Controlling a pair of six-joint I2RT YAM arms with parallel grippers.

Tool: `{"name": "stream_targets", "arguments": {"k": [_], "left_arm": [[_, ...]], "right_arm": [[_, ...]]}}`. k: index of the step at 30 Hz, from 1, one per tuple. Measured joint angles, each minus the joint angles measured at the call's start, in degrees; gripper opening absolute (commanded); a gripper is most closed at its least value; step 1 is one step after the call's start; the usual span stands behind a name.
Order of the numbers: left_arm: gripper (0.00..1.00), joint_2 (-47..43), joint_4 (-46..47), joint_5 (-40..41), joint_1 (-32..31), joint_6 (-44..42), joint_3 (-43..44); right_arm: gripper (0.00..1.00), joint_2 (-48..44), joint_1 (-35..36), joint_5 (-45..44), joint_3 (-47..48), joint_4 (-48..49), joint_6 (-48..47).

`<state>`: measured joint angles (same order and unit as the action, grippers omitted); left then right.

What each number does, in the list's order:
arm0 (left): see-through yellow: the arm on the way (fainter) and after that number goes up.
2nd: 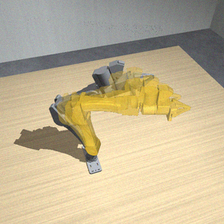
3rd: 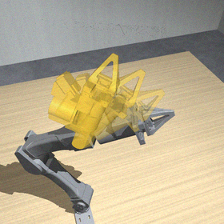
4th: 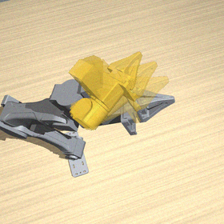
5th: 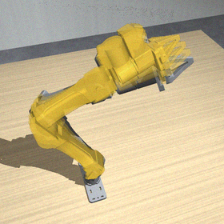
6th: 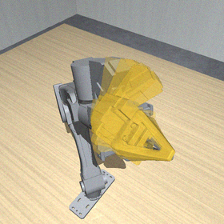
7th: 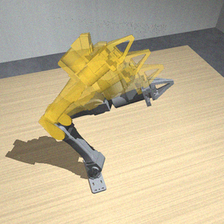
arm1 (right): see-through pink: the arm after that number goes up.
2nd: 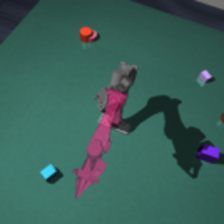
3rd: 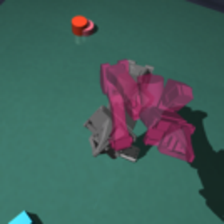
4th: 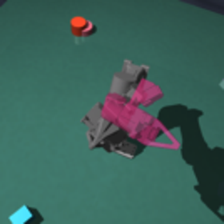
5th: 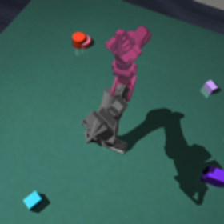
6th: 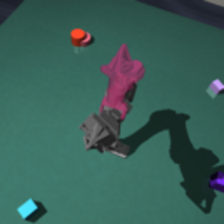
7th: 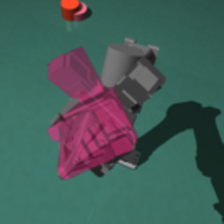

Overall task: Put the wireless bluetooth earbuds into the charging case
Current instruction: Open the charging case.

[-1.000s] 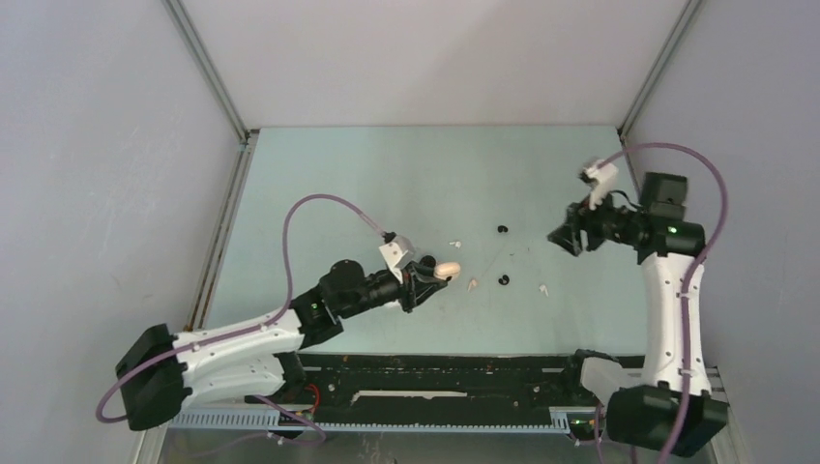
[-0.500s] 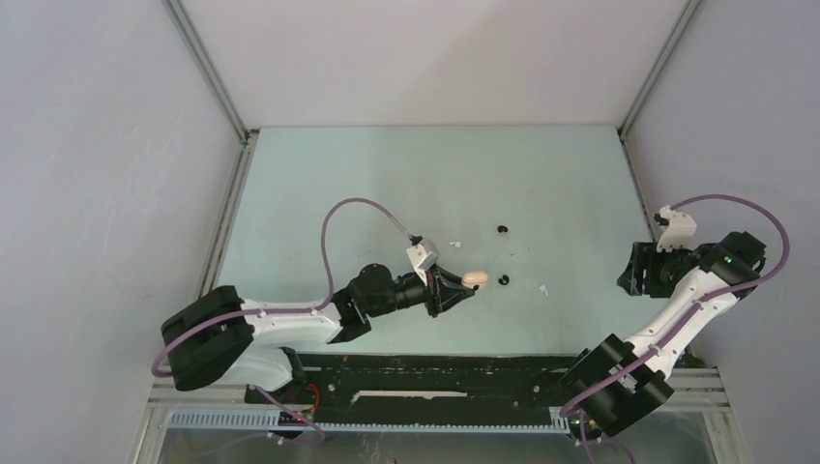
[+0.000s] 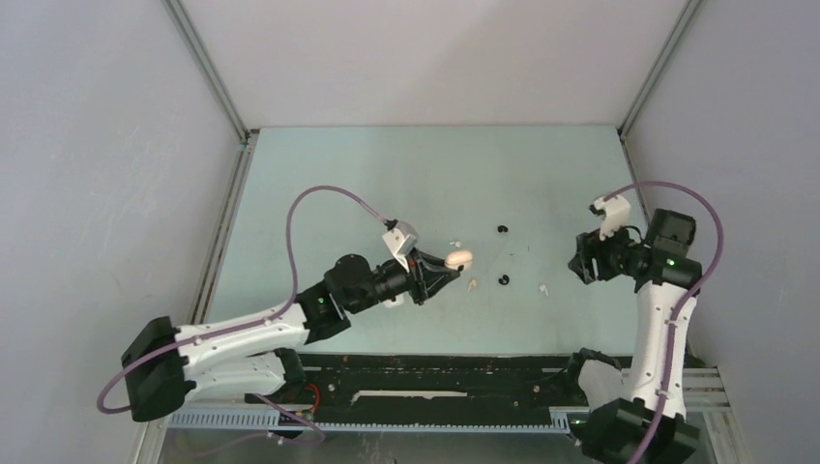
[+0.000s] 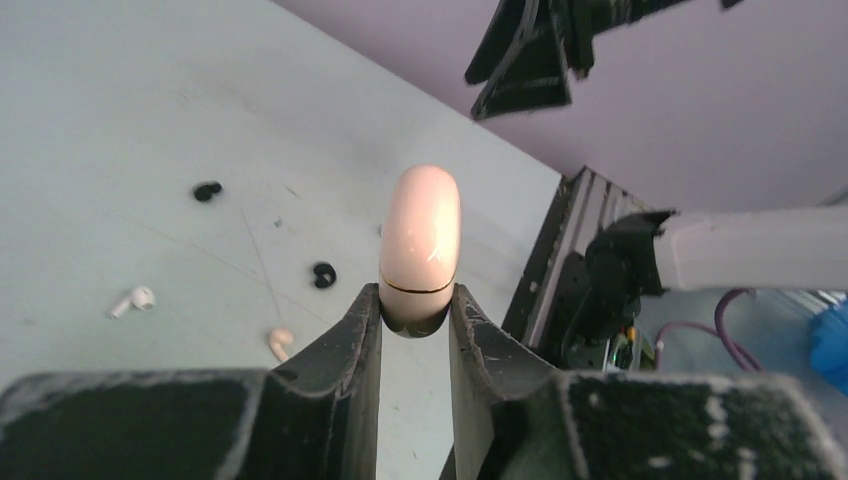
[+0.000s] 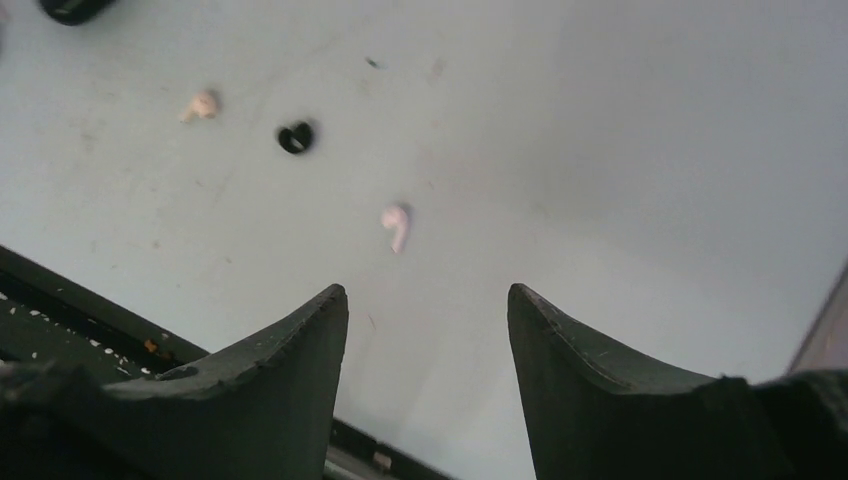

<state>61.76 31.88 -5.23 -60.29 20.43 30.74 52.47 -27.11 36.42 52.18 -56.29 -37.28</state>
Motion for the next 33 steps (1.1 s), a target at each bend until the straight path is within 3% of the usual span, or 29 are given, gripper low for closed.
{"name": "stream_targets", "arguments": {"k": [10, 14, 20, 25, 29, 33], "left_arm": [[0.0, -11.6, -30.1, 9.9, 1.6, -2.0, 13.0], [0.0, -15.3, -37.5, 12.6, 1.7, -1.7, 14.5], [0.0, -16.4, -38.5, 8.7, 1.7, -1.2, 11.0], [0.0, -10.8, -38.9, 2.2, 1.7, -5.7, 10.3], [0.0, -7.3, -39.1, -2.2, 1.3, -10.1, 11.1], [0.0, -6.6, -38.8, -5.6, 0.3, -13.9, 11.4]], "right_arm": [[0.65, -1.7, 23.0, 8.1, 0.0, 11.8, 9.0], [0.69, -2.1, 32.3, 8.0, 0.0, 14.1, 11.7], [0.95, -4.0, 36.2, 12.3, 1.1, 14.5, 11.5], [0.96, -2.4, 43.2, 21.2, 7.4, 13.6, 10.7], [0.96, 0.4, 54.3, 21.0, 9.3, 14.1, 10.9], [0.95, 4.2, 58.3, 19.9, 9.3, 13.8, 10.9]]}}
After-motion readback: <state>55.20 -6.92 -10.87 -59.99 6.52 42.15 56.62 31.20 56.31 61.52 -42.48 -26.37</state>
